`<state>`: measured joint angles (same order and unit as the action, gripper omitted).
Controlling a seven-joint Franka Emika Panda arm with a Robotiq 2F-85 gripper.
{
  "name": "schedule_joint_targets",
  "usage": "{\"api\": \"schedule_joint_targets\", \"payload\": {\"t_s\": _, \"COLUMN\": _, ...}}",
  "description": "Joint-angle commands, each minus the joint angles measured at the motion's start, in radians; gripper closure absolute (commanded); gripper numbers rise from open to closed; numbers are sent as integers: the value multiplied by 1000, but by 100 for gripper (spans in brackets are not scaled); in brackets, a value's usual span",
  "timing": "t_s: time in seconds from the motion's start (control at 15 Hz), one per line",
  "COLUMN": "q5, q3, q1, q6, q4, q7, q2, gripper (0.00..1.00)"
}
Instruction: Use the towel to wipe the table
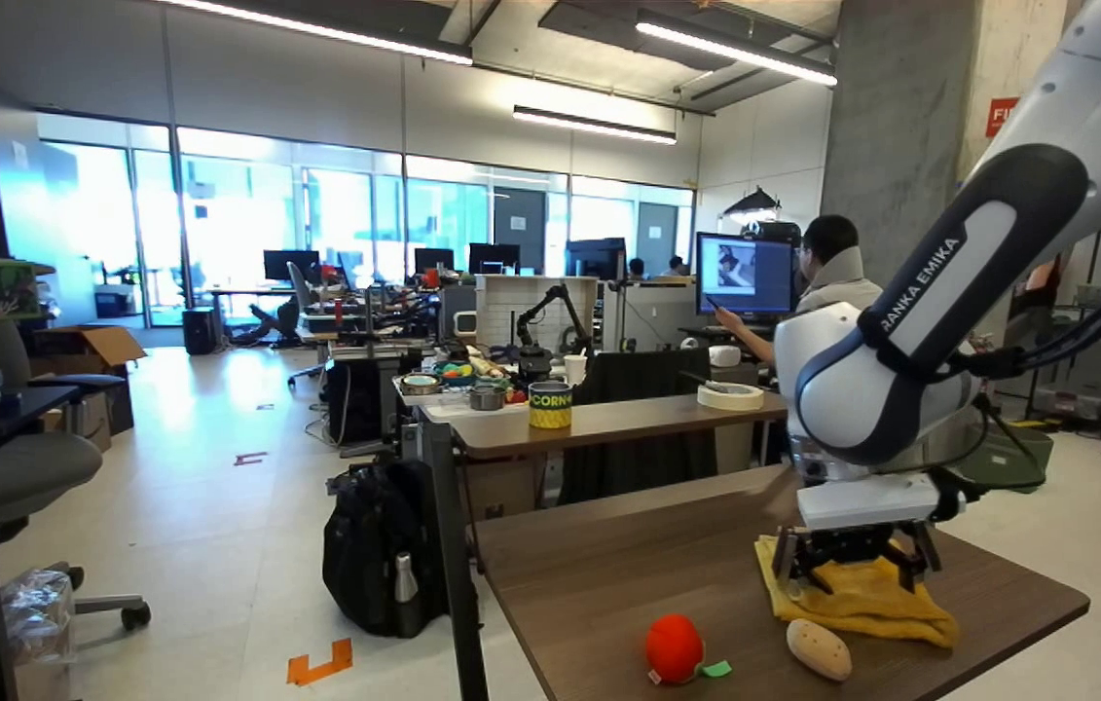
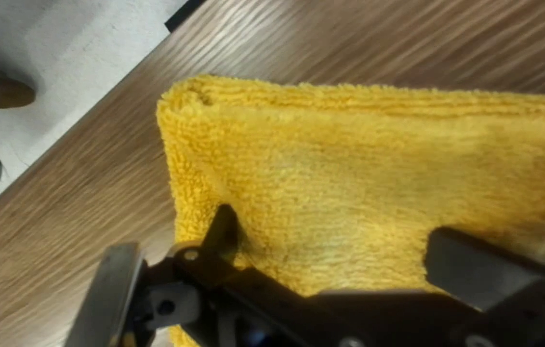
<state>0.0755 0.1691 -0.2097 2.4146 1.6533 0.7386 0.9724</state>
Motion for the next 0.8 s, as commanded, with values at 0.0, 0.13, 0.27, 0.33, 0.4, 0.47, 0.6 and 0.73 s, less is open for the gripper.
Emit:
{"api": "schedule_joint_targets", "payload": {"t_s": 0.0, "q5": -25, "q3": -47, "q1": -71, "q6": 74, "q4": 10, "q7": 35, "q2": -18, "gripper": 0}}
{"api": "schedule_joint_targets", "payload": {"t_s": 0.13, "q5": -44, "q3": -42, "q1": -83, "q6": 59, "q4": -79, "q7": 92, "q2": 20, "gripper": 0}}
{"api": "schedule_joint_targets", "payload": {"t_s": 0.27, "q5": -64, "q3": -20, "q1": -70, "q6": 43, "q4": -157, "q7": 157, "q2": 58, "gripper": 0}}
{"api": "schedule_joint_targets", "payload": {"t_s": 0.33, "q5": -74, "q3": -7, "q1": -71, "q6": 39, "q4": -176, "q7": 206, "q2": 67, "gripper": 0}}
{"api": "schedule_joint_targets", "payload": {"t_s": 0.4, "q5": -81, "q3": 5, "q1": -69, "q6": 34, "q4": -196, "q7": 247, "q2": 77, "gripper": 0}}
{"api": "schedule_joint_targets", "payload": {"t_s": 0.47, "q5": -87, "q3": 18, "q1": -67, "q6": 31, "q4": -212, "q7": 292, "q2": 86, "gripper": 0}}
{"api": "schedule_joint_targets", "payload": {"t_s": 0.6, "q5": -87, "q3": 44, "q1": -67, "q6": 4, "q4": -243, "q7": 382, "q2": 105, "gripper": 0}}
{"api": "schedule_joint_targets", "payload": {"t_s": 0.73, "q5": -66, "q3": 70, "q1": -76, "q6": -36, "q4": -266, "q7": 458, "q2": 118, "gripper": 0}}
